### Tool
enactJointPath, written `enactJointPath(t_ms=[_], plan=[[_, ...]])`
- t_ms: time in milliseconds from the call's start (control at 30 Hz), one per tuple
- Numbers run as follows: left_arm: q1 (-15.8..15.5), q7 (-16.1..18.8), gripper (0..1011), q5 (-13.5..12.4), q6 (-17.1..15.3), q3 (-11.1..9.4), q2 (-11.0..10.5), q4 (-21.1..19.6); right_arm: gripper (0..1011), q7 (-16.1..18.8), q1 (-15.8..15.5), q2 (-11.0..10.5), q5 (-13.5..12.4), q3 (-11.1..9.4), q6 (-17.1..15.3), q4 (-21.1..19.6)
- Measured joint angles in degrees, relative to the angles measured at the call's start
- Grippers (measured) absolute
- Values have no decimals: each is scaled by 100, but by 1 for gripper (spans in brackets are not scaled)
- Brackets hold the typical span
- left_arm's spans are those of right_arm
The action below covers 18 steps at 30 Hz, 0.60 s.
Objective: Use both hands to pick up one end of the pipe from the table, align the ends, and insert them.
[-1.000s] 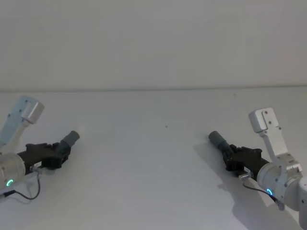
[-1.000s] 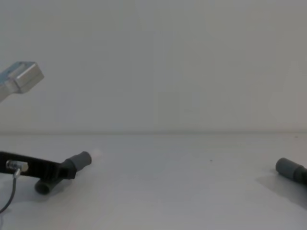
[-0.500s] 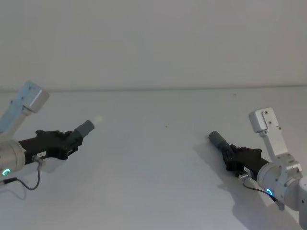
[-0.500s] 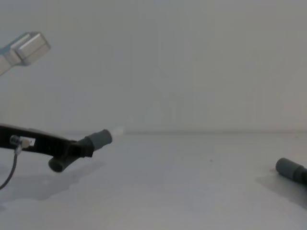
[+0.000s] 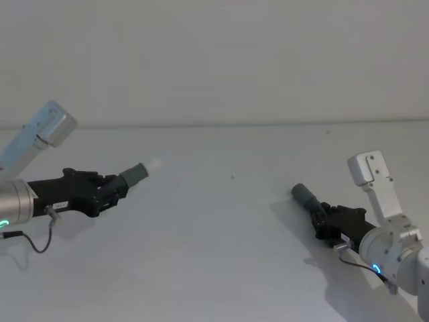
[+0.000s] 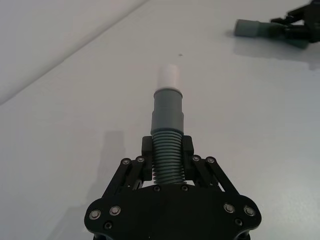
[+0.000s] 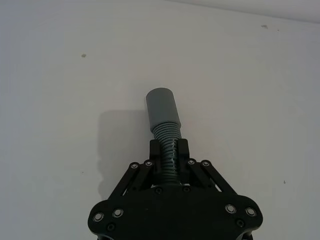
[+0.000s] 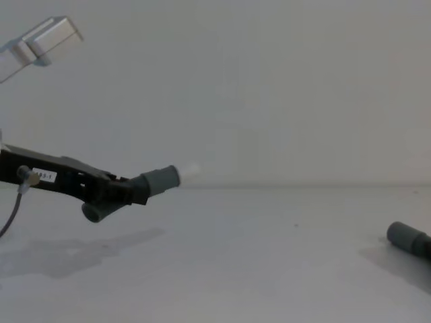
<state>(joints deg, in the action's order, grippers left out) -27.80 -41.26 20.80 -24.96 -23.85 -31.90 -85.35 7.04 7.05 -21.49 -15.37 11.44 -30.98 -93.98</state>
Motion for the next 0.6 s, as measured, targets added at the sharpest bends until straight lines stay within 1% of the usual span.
enactJointPath(t_ms=[33, 67, 233, 267, 333, 433, 600], plan=[[-32, -53, 300, -11, 22, -19, -14, 14, 178, 0, 0, 0, 0, 0, 0, 0], [-96, -179, 300, -40, 72, -89, -46, 59, 177, 0, 0, 0, 0, 0, 0, 0], [-258, -445, 300, -125, 186, -269, -133, 142, 177, 0, 0, 0, 0, 0, 0, 0], [-319, -535, 301, -164, 234, -341, -170, 168, 177, 0, 0, 0, 0, 0, 0, 0], [-380, -653, 300, -216, 308, -422, -208, 195, 177, 0, 0, 0, 0, 0, 0, 0], [-465, -789, 300, -285, 417, -541, -270, 234, 177, 0, 0, 0, 0, 0, 0, 0], [-535, -921, 300, -375, 585, -669, -340, 257, 177, 0, 0, 0, 0, 0, 0, 0]])
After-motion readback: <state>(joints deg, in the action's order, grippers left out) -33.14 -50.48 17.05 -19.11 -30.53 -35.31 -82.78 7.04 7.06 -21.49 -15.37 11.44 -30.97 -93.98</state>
